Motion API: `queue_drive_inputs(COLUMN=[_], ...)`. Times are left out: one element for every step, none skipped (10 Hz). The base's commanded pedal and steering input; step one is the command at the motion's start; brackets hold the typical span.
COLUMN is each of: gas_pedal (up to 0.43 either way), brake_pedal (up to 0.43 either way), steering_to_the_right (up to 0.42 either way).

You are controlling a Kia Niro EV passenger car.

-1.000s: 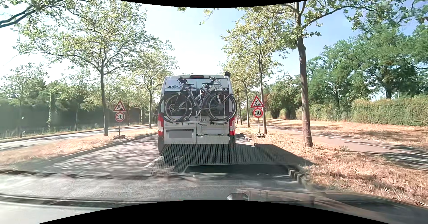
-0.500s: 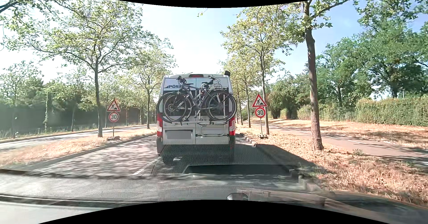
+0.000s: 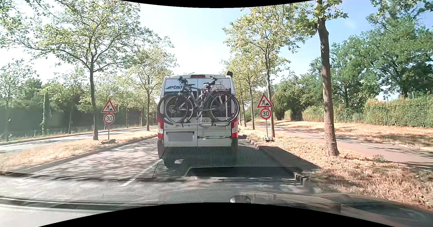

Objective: Follow the waypoints while adhering to traffic rules and regulations

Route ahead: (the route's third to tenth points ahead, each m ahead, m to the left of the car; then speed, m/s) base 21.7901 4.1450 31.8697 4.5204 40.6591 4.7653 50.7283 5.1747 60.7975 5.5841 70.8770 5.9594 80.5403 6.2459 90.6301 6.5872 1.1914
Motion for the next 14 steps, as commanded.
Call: queue_drive_inputs(gas_pedal=[0.0, 0.0, 0.0, 0.0, 0.0, 0.0, 0.0, 0.0, 0.0, 0.0, 0.0, 0.0, 0.0, 0.0], brake_pedal=[0.116, 0.116, 0.116, 0.116, 0.11, 0.11, 0.104, 0.104, 0.104, 0.104, 0.098, 0.085, 0.067, 0.061], steering_to_the_right=[-0.006, -0.006, -0.006, -0.006, -0.006, -0.006, -0.006, -0.006, -0.006, -0.006, -0.005, -0.005, -0.005, -0.005])
